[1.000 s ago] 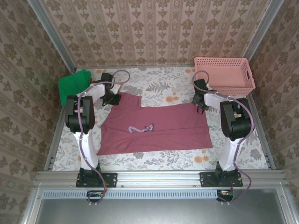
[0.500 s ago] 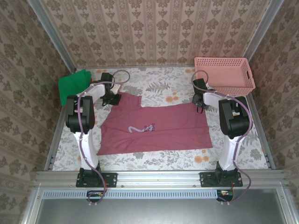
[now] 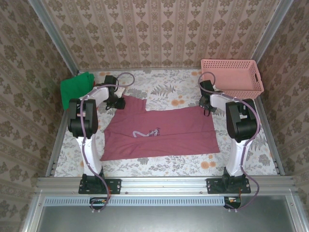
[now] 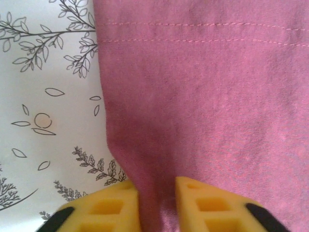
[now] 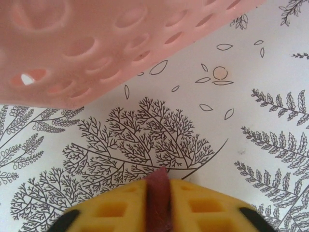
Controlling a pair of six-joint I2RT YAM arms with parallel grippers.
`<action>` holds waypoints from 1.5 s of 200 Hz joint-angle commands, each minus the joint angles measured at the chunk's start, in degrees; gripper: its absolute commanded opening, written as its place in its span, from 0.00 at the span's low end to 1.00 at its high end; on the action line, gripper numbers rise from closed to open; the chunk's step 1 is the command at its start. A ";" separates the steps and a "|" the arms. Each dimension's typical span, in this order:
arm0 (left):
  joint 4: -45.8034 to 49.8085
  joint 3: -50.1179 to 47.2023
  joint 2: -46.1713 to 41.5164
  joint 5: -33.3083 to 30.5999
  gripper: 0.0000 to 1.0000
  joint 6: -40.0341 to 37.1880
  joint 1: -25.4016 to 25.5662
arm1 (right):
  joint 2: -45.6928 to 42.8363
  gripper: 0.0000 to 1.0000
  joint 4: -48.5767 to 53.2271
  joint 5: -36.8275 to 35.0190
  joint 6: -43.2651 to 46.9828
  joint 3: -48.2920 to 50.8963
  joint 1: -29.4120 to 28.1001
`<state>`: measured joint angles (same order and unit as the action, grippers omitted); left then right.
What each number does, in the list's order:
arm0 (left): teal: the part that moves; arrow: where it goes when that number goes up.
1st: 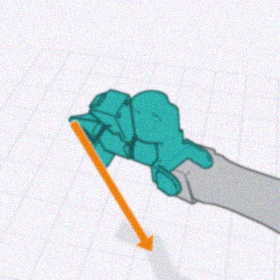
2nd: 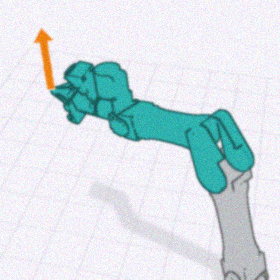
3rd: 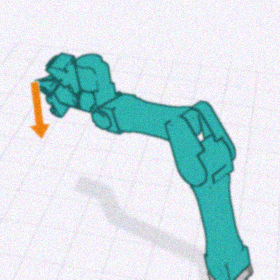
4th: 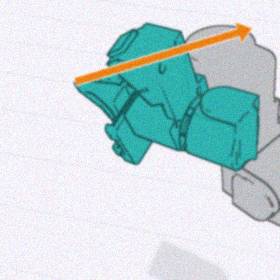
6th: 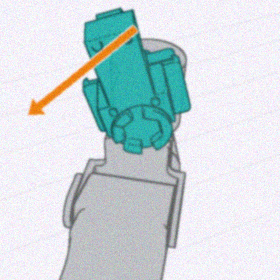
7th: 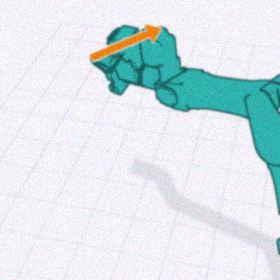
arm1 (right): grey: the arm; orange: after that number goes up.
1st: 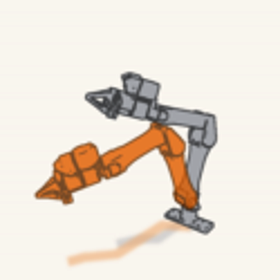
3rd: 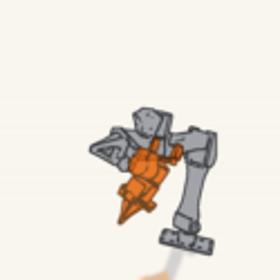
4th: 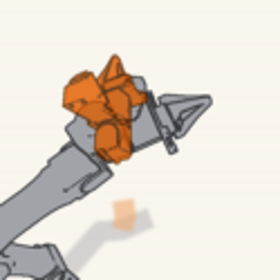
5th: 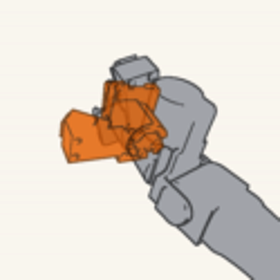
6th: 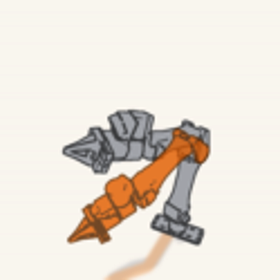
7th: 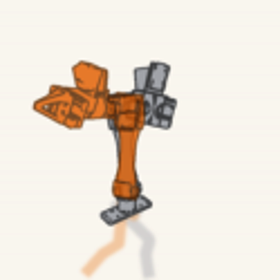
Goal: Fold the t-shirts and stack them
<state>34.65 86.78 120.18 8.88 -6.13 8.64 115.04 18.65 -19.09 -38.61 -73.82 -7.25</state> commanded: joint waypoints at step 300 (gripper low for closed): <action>-7.45 -12.39 -18.11 -0.04 0.00 -0.43 -0.03 | -19.10 0.00 -1.68 2.30 3.96 11.91 0.21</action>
<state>28.91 78.15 106.80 7.75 -5.82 8.58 99.81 16.60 -17.26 -36.29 -64.49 -7.27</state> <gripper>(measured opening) 0.047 0.047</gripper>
